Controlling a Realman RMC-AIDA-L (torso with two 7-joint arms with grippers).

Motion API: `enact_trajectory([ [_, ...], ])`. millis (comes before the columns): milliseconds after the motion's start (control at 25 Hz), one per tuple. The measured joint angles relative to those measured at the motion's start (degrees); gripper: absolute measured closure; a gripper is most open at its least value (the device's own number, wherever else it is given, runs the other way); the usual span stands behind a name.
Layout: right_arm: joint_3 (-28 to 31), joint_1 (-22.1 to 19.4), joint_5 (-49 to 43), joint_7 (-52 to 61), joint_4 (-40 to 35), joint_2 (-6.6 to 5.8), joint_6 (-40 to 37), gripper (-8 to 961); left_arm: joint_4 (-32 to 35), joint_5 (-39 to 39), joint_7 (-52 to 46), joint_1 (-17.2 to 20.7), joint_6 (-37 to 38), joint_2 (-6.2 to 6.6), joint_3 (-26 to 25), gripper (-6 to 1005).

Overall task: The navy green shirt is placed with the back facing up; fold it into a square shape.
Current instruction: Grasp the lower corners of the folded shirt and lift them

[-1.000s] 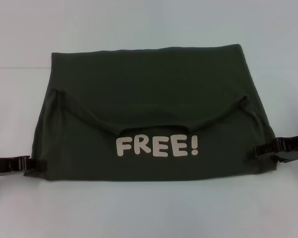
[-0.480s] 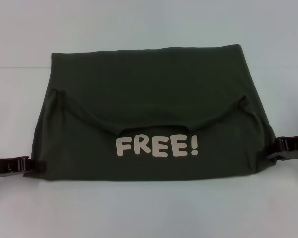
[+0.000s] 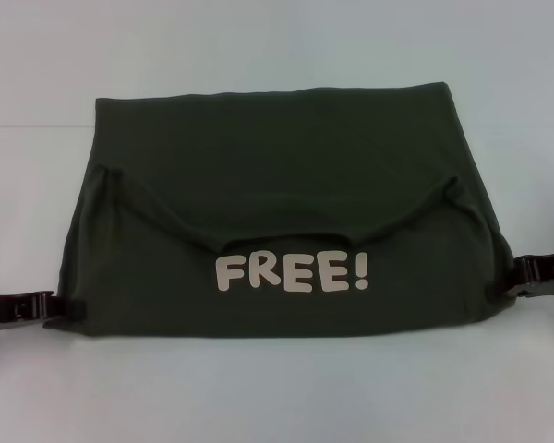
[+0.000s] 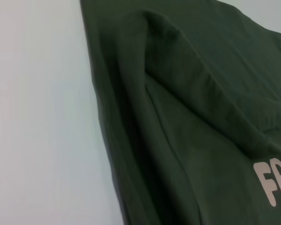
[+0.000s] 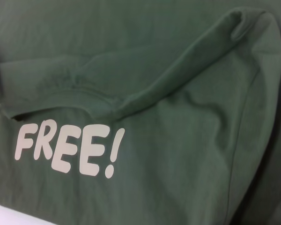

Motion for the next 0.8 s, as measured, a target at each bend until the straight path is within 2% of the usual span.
enact_trajectory([
  [120,0.4,0.0,0.1,-0.9,-0.2,-0.51,-2.0,919,0.0,0.0,-0.4,0.0,1.1,0.34,-0.1,963],
  [240,0.6,-0.2,0.1,-1.5,-0.4,-1.59,-5.4,919,0.3,0.4,-1.4,-0.1,3.6,1.07,-0.1,963],
  [480,0.6,-1.8,0.1,-5.0,-0.5,-4.03,-16.0,920,2.1,6.5,-3.8,0.2,14.1,2.22,-3.0,963],
  [680,0.1,-4.2,-0.3,-10.9,-1.1,-4.12,-25.9,920,2.4,12.9,-3.3,-0.1,28.7,3.61,-6.5,963],
  [800,-1.9,-5.7,-0.6,-14.1,-1.1,-3.71,-29.1,919,2.7,15.6,-2.3,0.2,34.8,3.73,-6.7,964],
])
